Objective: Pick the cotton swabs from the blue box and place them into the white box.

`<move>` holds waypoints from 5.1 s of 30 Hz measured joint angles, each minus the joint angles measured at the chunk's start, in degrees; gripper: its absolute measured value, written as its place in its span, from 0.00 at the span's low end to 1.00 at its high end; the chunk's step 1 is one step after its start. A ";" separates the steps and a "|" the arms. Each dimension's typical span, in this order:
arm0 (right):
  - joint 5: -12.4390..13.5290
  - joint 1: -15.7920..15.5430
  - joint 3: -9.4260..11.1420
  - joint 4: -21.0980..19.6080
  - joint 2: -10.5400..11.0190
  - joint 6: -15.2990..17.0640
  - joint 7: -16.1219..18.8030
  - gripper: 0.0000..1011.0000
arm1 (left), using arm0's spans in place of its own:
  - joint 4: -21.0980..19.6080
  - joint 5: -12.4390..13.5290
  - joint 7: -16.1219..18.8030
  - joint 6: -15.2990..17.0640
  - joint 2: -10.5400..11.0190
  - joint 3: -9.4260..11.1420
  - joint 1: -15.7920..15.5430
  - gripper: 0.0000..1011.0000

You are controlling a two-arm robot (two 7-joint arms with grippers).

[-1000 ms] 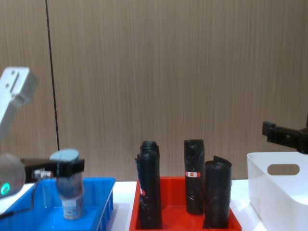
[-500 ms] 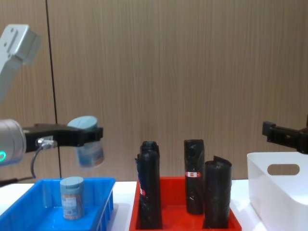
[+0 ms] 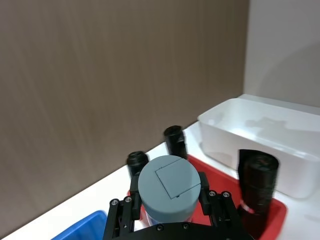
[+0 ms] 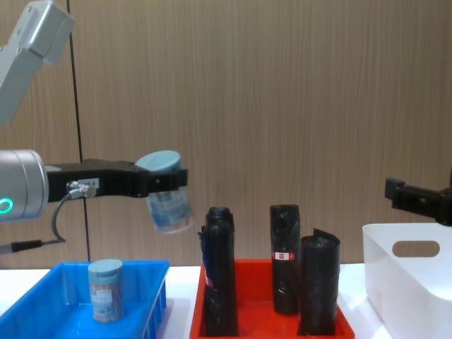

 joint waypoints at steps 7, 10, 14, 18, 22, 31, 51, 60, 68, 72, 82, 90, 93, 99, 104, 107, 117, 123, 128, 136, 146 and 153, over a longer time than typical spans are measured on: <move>0.00 0.00 0.00 0.00 0.00 0.00 0.00 0.99 | 0.35 0.38 -6.43 0.05 0.07 0.42 -1.14 0.65; 0.00 0.00 0.00 0.00 0.00 0.00 0.00 0.99 | 0.71 0.61 -10.02 -0.03 0.07 0.69 -1.72 0.65; 0.00 0.00 0.00 0.00 0.00 0.00 0.00 0.99 | 1.21 0.76 -13.60 -0.32 0.03 0.99 -2.35 0.65; 0.00 0.00 0.00 0.00 0.00 0.00 0.00 0.99 | 1.82 0.80 -17.28 -0.78 -0.02 1.30 -2.98 0.65; 0.00 0.00 0.00 0.00 0.00 0.00 0.00 0.99 | 2.63 0.64 -20.58 -1.29 -0.07 1.57 -3.56 0.65; 0.00 0.00 0.00 0.00 0.00 0.00 0.00 0.99 | 3.71 -0.11 -25.61 -1.83 0.06 2.04 -4.23 0.65; -0.02 0.02 0.06 -0.10 0.07 0.13 0.45 0.99 | 4.34 -0.84 -29.12 -2.13 0.39 2.47 -4.50 0.65; 0.41 0.22 0.32 -1.14 0.78 0.99 3.75 0.99 | 4.42 -0.94 -29.58 -2.18 0.43 2.52 -4.55 0.65; 1.75 0.99 0.62 -2.50 1.80 2.84 9.09 0.99 | 4.47 -0.99 -29.78 -2.19 0.46 2.55 -4.58 0.65; 2.60 1.59 0.72 -2.97 2.22 4.15 11.99 0.99 | 4.48 -1.01 -29.85 -2.19 0.47 2.55 -4.59 0.65; 4.33 3.85 0.59 -3.22 2.98 8.00 20.04 0.99 | 4.49 -1.01 -29.91 -2.18 0.47 2.55 -4.59 0.65; 4.36 6.17 -0.32 -1.88 2.61 10.54 25.94 0.99 | 4.48 -1.01 -29.95 -2.18 0.47 2.55 -4.58 0.65; 3.94 7.01 -0.77 -1.22 2.34 11.26 27.99 0.99 | 4.48 -1.00 -29.96 -2.18 0.47 2.55 -4.58 0.65; 2.64 8.32 -1.83 0.28 1.77 12.00 31.13 0.99 | 4.48 -1.00 -29.98 -2.18 0.47 2.55 -4.58 0.65; 1.21 9.26 -2.75 1.52 1.14 12.02 32.64 0.99 | 4.48 -1.00 -29.98 -2.18 0.46 2.55 -4.58 0.65; 0.44 9.81 -3.19 2.26 0.74 11.81 33.07 0.99 | 4.48 -1.00 -29.98 -2.18 0.47 2.55 -4.58 0.65; -2.35 11.42 -4.51 4.66 -0.57 10.47 32.79 0.99 | 4.48 -1.00 -29.99 -2.18 0.47 2.55 -4.58 0.65; -4.31 12.32 -5.31 6.10 -1.36 9.31 32.27 0.99 | 4.48 -1.00 -29.99 -2.18 0.47 2.55 -4.58 0.65; -5.62 12.91 -5.89 7.10 -1.88 8.58 32.35 0.99 | 4.48 -1.00 -29.98 -2.18 0.47 2.55 -4.58 0.65; -7.47 13.90 -6.98 8.91 -2.81 7.44 33.17 0.99 | 4.48 -1.00 -29.98 -2.18 0.47 2.55 -4.58 0.65; -9.15 14.92 -8.06 10.84 -3.88 5.47 33.46 0.99 | 4.48 -1.00 -29.98 -2.18 0.47 2.55 -4.58 0.65; -10.11 15.55 -8.70 11.90 -4.54 4.10 33.26 0.99 | 4.48 -1.00 -29.98 -2.18 0.47 2.54 -4.58 0.65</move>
